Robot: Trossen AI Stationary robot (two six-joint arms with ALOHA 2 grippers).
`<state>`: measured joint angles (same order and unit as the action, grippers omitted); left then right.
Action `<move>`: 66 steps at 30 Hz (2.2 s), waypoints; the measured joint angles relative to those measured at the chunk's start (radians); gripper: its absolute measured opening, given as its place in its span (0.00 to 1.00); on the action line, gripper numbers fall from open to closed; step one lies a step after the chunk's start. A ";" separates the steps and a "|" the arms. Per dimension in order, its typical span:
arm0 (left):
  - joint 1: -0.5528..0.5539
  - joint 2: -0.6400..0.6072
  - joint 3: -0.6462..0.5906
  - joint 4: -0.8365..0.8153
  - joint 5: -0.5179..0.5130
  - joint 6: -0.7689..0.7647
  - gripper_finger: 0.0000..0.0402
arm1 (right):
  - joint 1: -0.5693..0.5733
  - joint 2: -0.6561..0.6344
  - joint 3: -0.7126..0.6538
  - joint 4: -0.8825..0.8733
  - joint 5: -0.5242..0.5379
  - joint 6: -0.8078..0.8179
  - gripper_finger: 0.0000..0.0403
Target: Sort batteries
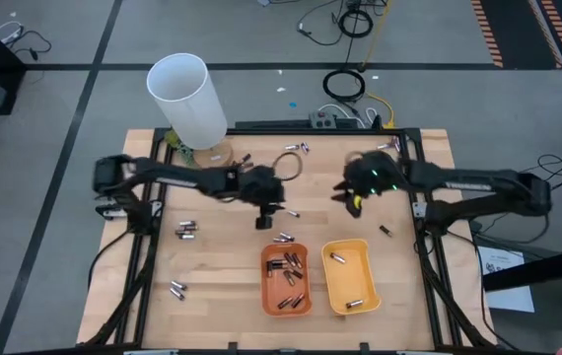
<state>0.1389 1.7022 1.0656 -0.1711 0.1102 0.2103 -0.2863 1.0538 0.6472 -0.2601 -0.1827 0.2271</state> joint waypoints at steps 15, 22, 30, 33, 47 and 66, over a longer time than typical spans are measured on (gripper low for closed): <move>-0.010 0.397 0.324 -0.159 0.043 0.166 0.28 | 0.109 -0.205 -0.234 0.122 0.080 -0.001 0.40; -0.009 0.404 0.325 -0.160 0.019 0.162 0.28 | 0.146 -0.203 -0.275 0.122 0.079 -0.007 0.40; -0.009 0.401 0.351 -0.140 0.009 0.130 0.28 | 0.151 -0.203 -0.303 0.124 0.081 -0.004 0.40; -0.010 0.381 0.404 -0.133 0.008 0.113 0.28 | 0.151 -0.203 -0.303 0.131 0.081 -0.001 0.40; 0.024 0.376 0.456 -0.442 0.017 0.216 0.28 | 0.151 -0.203 -0.302 0.135 0.080 0.010 0.40; 0.016 0.423 0.391 -0.329 0.012 0.240 0.28 | 0.151 -0.203 -0.302 0.134 0.081 0.012 0.40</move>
<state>0.1547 2.1254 1.4570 -0.5000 0.1226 0.4507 -0.1352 0.8513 0.3454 -0.1264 -0.1020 0.2396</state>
